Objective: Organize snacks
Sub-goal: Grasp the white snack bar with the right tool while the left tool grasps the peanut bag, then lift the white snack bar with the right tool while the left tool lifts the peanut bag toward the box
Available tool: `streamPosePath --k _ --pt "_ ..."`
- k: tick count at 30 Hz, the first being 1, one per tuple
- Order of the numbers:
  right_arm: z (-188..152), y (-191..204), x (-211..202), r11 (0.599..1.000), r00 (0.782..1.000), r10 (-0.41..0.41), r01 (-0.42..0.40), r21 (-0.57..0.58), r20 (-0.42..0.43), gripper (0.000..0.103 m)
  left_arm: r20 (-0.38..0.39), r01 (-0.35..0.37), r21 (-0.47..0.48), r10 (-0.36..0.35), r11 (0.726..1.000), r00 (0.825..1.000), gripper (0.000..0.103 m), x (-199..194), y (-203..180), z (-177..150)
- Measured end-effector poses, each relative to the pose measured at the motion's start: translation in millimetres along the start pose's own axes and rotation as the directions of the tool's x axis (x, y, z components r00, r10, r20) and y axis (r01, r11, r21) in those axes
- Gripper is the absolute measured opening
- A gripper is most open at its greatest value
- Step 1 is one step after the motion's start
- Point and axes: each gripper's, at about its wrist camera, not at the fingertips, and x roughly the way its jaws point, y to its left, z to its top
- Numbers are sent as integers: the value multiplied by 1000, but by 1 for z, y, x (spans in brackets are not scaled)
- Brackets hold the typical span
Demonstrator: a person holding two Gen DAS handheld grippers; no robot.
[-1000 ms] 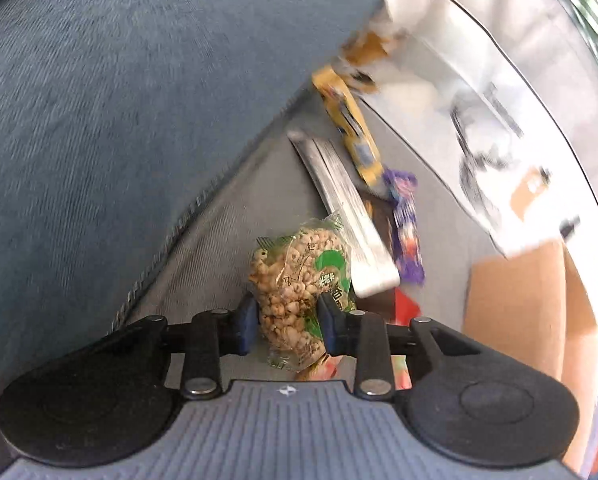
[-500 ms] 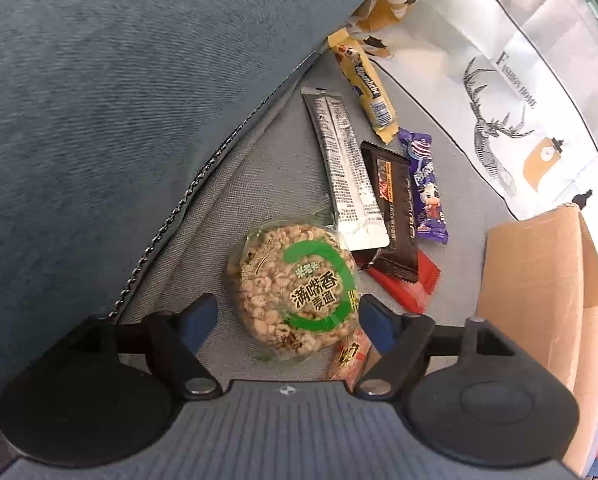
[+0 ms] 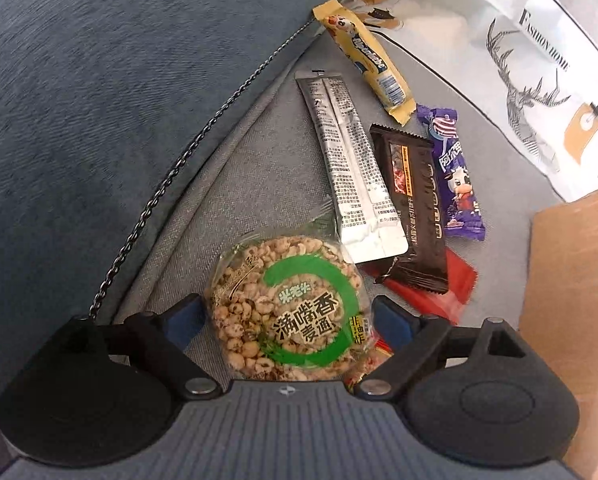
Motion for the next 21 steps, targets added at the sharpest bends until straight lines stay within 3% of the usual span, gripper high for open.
streamPosePath --k 5,7,9,21 --pt "1 0 0 1000 1000 -11 11 -19 3 58 8 -30 37 30 999 1000 93 2 -5 1" --pt "0 1 0 999 1000 -19 20 -27 8 53 11 -35 48 35 998 999 93 3 -6 1" --pt "0 1 0 999 1000 -23 24 -31 14 40 12 -41 65 41 997 999 92 2 -7 -1" --pt "1 -11 -10 998 998 -33 30 48 61 38 68 -61 128 53 990 996 88 -10 -12 -7"
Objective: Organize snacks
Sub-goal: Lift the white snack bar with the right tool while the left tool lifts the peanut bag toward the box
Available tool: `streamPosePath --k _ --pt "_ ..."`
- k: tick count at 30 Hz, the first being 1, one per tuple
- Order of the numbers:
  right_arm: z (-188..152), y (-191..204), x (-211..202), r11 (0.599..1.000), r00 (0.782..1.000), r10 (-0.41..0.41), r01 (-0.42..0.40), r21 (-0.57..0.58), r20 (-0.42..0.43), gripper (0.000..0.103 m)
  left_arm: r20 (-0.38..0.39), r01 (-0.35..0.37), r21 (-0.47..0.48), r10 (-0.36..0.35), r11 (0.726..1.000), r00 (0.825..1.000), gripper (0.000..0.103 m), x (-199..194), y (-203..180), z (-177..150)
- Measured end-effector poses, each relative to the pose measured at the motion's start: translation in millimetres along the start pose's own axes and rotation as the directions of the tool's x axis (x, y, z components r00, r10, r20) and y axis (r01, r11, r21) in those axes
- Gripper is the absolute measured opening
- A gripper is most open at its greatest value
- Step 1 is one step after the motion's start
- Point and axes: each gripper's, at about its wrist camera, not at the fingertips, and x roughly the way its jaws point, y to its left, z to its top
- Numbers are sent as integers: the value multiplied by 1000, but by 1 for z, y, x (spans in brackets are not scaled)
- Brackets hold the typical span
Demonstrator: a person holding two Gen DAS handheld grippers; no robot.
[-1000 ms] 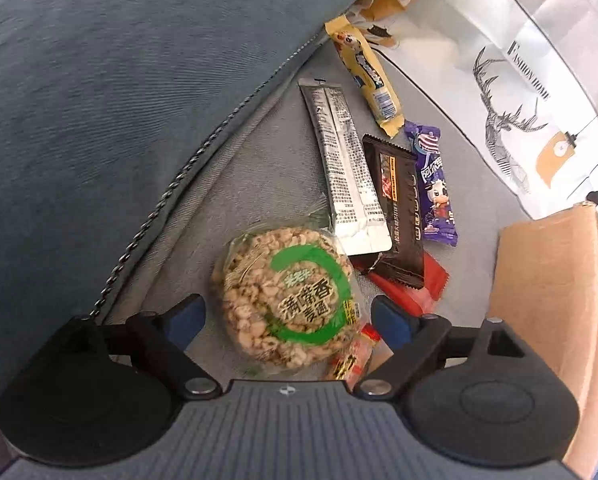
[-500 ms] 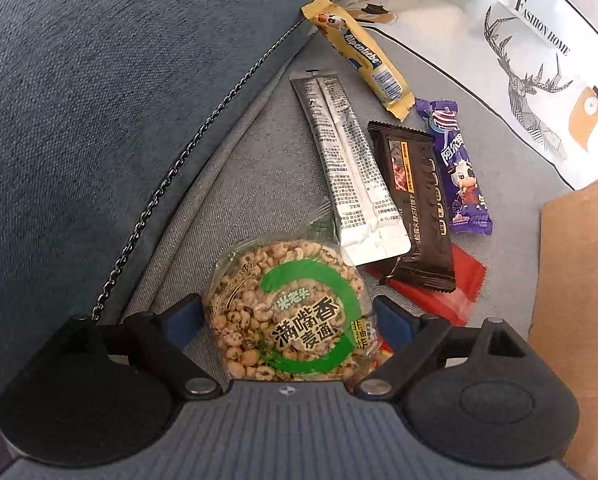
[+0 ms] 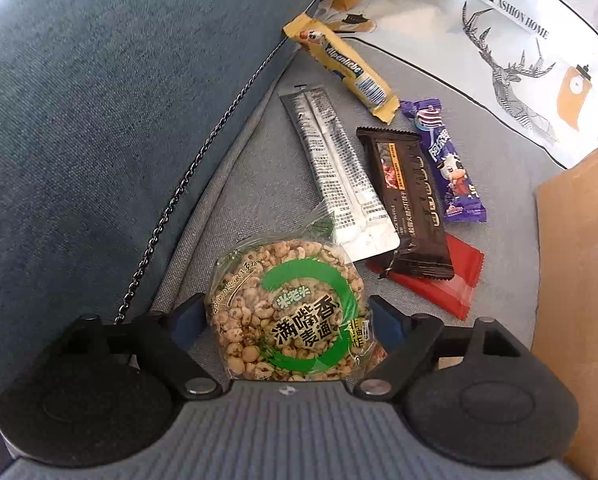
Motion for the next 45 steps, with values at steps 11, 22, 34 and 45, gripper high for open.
streamPosePath --k 11,22,34,45 --pt "0 -9 -14 999 999 28 -29 28 30 38 112 37 47 -42 998 993 88 -35 -6 -7" --pt "7 -27 -62 994 974 92 -103 41 208 38 236 67 84 -85 994 968 88 -81 -8 -13" --pt "9 -53 -122 989 870 136 -144 -19 474 38 344 142 118 -175 983 923 88 -101 -31 -16" --pt "14 -95 -143 992 823 77 -122 44 563 38 439 213 204 -283 956 852 88 -120 -76 -23"
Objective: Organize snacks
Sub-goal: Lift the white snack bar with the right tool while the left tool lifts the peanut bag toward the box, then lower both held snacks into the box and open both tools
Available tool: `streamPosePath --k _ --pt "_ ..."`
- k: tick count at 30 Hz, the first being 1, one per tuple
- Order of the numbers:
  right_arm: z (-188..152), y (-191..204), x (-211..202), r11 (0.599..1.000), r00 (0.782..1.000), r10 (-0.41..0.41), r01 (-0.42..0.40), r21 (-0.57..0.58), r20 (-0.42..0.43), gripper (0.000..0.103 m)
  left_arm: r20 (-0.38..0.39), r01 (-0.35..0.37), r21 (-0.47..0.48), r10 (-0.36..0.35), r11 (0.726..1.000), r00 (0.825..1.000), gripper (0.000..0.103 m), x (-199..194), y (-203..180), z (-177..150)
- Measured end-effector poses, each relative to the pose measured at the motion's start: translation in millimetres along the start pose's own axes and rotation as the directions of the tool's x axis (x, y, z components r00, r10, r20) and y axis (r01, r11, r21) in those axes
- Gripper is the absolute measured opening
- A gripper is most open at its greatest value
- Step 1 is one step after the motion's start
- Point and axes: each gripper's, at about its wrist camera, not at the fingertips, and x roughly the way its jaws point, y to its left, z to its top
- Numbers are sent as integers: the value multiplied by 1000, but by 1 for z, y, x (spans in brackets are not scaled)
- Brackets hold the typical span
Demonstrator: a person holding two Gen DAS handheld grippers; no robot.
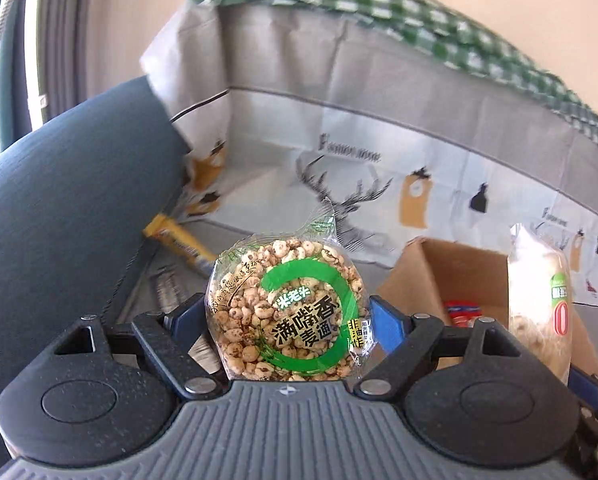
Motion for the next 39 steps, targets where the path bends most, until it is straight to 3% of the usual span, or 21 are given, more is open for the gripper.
streamPosePath --k 12,24,39 --pt "9 -55 -24 992 991 -117 114 59 63 38 91 142 80 -150 987 985 88 -7 -58 -2" --pt "8 -101 -36 956 962 -264 251 153 65 38 118 243 186 -267 952 956 88 -9 -112 -16" --pt "6 -121 -41 922 936 -348 331 199 55 38 127 302 226 -335 926 934 88 -11 -125 -23"
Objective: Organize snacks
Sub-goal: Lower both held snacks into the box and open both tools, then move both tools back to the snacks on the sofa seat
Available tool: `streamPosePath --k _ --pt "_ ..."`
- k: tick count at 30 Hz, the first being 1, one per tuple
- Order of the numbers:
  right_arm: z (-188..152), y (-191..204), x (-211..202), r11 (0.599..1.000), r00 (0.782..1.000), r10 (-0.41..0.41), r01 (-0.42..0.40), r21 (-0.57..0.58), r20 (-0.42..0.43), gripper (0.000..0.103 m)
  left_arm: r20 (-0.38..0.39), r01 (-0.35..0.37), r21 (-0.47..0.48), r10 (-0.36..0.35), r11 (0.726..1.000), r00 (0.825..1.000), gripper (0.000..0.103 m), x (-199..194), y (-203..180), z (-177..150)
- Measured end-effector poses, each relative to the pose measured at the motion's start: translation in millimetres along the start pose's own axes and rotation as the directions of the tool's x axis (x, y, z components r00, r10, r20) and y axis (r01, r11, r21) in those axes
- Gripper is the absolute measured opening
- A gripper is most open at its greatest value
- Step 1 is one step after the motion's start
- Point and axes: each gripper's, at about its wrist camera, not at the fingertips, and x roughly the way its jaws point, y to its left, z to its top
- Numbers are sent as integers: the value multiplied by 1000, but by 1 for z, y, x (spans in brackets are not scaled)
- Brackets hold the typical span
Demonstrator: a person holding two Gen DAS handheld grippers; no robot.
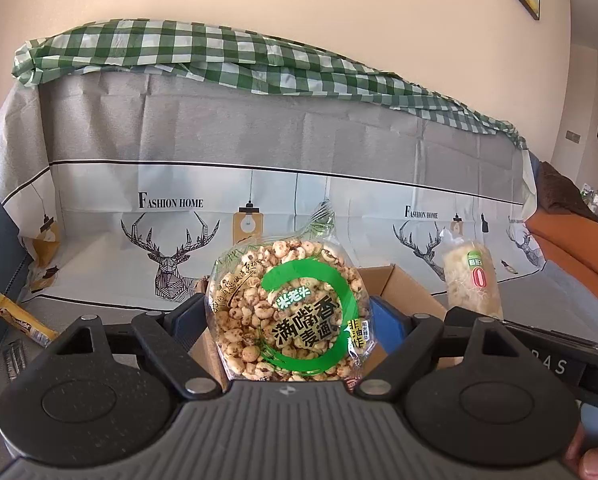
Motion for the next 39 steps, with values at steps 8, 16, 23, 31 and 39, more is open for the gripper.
streamPosePath --k 8,16,23,31,39 --pt "-1 1 -1 1000 1000 -6 6 -9 8 38 7 24 9 -24 1000 1000 88 -1 -3 -1" --pt "-1 4 -3 1000 1000 -14 14 -6 18 38 14 40 10 -40 999 999 88 -1 0 -1" --pt "-1 5 -5 1000 999 -12 13 -10 33 38 20 56 11 -56 998 998 88 -2 3 -2" --pt "-1 8 -4 1000 1000 -16 16 -20 26 53 2 73 12 -73 997 997 91 0 4 -2" --pt "-2 11 0 998 998 -57 57 15 22 76 13 41 -15 -41 999 999 93 -8 20 2"
